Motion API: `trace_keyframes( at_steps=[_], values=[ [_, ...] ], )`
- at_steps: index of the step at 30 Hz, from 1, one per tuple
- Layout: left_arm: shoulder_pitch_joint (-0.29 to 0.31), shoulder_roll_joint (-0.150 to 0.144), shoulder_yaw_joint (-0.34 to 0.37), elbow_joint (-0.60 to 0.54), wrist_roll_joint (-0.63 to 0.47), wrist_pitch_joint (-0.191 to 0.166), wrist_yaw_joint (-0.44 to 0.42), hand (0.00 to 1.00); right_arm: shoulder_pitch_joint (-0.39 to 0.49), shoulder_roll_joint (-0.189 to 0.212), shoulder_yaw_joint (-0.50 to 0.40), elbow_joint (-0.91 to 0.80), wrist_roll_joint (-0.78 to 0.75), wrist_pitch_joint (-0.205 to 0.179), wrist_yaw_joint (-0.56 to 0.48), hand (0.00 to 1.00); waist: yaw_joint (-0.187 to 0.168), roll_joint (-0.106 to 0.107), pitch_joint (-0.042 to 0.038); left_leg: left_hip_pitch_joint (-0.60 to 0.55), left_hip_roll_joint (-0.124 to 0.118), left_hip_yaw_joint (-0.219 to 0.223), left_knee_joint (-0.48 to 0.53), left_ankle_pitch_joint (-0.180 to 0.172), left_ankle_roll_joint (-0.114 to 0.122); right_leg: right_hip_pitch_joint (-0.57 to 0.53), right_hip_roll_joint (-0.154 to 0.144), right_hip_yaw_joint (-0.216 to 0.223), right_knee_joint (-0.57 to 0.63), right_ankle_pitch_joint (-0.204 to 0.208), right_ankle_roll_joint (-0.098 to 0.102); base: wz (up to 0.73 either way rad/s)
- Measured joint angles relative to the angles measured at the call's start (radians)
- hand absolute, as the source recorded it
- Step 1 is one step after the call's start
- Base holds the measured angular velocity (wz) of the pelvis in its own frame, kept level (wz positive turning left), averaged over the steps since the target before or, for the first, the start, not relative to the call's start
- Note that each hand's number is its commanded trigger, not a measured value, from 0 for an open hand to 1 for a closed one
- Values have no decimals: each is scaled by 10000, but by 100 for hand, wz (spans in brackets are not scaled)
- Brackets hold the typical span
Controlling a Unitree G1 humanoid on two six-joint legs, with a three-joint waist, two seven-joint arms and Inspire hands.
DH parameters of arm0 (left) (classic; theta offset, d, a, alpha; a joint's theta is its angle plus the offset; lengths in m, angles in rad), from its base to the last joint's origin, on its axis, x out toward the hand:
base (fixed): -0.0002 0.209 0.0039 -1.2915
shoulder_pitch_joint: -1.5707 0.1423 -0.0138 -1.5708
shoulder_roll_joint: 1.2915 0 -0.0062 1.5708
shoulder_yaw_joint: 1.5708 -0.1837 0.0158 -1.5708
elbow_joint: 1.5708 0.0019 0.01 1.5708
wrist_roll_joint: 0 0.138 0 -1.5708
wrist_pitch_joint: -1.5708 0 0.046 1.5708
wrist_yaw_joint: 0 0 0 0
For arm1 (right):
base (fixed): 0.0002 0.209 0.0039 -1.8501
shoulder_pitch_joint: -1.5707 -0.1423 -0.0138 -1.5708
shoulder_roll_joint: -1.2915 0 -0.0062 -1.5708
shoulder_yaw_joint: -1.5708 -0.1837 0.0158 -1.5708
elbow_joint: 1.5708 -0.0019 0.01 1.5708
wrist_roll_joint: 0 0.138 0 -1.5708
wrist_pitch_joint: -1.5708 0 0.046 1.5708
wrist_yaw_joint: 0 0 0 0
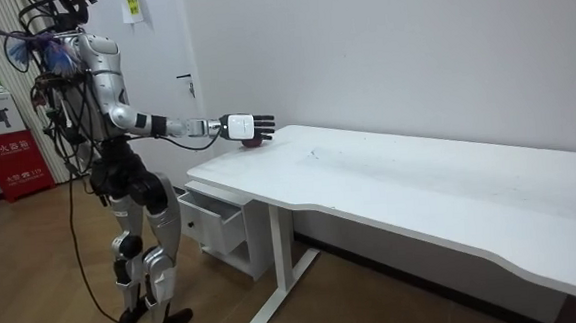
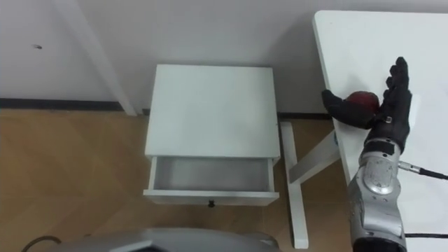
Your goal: Put apple and close drawer
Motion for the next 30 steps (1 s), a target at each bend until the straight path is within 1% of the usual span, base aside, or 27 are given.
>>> trace_keyframes(
  at_steps=[2,6,10,15,16,17,18,22,25,27,30],
  values=[
    [10,0,26,40,0,9,-10,0,0,0,-23,106,3,0,13,0,-1,6,-4,0,2,-1,5,0,0,4,0,-2,7,1,-2,0],
    [47,-21,322,40,1,15,-46,0,0,0,-81,323,7,16,118,0,3,25,-14,-6,2,1,5,0,0,2,1,-8,8,4,-5,0],
    [52,-22,355,41,5,20,-49,0,0,-1,-86,338,5,16,268,0,6,65,-33,-7,1,0,5,0,0,9,1,-26,1,6,-5,0],
    [58,-27,356,53,-1,21,-51,0,-8,-23,-93,534,-3,0,322,0,-5,95,-37,12,0,-24,5,0,0,72,2,-42,-8,6,-5,0],
    [58,-28,356,52,6,21,-51,0,-8,-27,-97,538,-2,0,337,29,-13,95,-37,13,0,-17,5,0,0,86,2,-40,-7,6,-5,0],
    [59,-28,357,52,7,21,-52,0,-8,-28,-103,548,-7,0,378,55,-25,94,-35,16,0,-14,5,0,0,107,2,-41,-9,7,-6,0],
    [60,-28,358,54,18,21,-51,0,-9,-28,-104,569,-29,0,418,100,-34,93,-34,16,0,-15,5,0,0,121,2,-41,-9,7,-6,0],
    [61,-43,357,52,8,21,-33,0,-48,-74,-121,724,-144,-12,417,100,-9,101,-32,14,-1,-33,10,0,0,126,2,-39,-10,8,-6,0],
    [84,-51,358,54,19,23,-28,0,-201,-126,-501,1127,-496,-75,421,100,5,105,-36,24,0,-24,37,0,0,82,2,-35,-18,12,-8,0],
    [87,-53,358,52,18,25,-31,0,-347,-240,-710,1403,-650,-99,408,100,6,108,-45,24,2,-23,44,0,0,68,7,-31,-17,13,-10,0],
    [105,-54,357,50,17,99,-44,0,-417,-282,-852,1473,-839,-103,388,100,6,114,-59,33,9,-30,45,0,0,73,19,-28,-19,13,-10,0]
  ],
)
